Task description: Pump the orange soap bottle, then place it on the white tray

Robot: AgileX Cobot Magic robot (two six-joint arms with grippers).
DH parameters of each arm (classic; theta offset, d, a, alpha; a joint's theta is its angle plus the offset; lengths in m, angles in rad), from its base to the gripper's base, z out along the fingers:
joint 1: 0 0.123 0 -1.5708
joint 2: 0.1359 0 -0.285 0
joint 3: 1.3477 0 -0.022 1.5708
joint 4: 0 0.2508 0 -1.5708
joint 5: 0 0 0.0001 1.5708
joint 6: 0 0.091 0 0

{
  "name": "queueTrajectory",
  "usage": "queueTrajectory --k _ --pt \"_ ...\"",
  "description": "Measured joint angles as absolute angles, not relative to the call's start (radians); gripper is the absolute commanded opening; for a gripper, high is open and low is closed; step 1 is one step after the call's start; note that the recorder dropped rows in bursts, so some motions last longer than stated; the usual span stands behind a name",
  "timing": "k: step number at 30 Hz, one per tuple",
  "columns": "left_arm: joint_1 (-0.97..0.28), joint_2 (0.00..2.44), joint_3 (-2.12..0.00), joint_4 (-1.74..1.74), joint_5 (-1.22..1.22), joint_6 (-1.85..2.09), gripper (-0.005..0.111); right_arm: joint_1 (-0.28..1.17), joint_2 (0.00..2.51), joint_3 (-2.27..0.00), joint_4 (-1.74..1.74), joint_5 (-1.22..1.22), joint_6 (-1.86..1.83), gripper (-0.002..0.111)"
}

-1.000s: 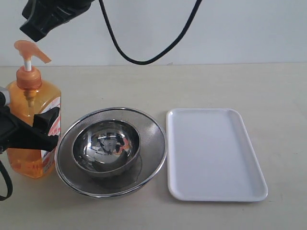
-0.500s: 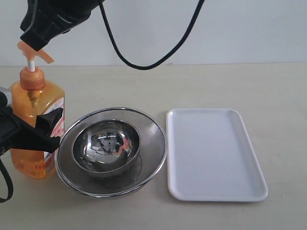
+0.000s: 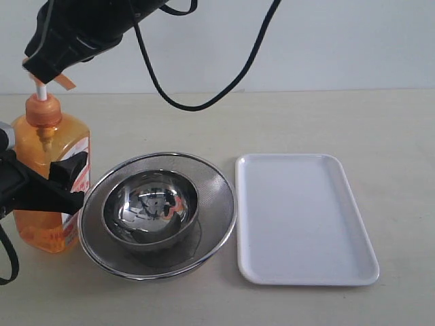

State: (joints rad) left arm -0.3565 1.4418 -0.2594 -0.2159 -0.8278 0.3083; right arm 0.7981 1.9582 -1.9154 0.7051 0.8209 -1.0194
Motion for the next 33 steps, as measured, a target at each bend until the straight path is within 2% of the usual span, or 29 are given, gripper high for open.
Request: queueTrajectory --k 15,27,33 --pt "-0.356 1.442 -0.259 -0.226 -0.826 0.307 0.005 0.800 2.007 -1.934 0.763 0.832 -1.003 0.000" --pt "-0.356 1.442 -0.259 -0.224 -0.824 0.307 0.005 0.802 2.002 -1.867 0.816 0.782 -1.000 0.000" --pt "-0.356 1.442 -0.259 -0.215 -0.824 0.315 0.005 0.808 1.935 -1.875 0.678 0.751 -1.006 0.000"
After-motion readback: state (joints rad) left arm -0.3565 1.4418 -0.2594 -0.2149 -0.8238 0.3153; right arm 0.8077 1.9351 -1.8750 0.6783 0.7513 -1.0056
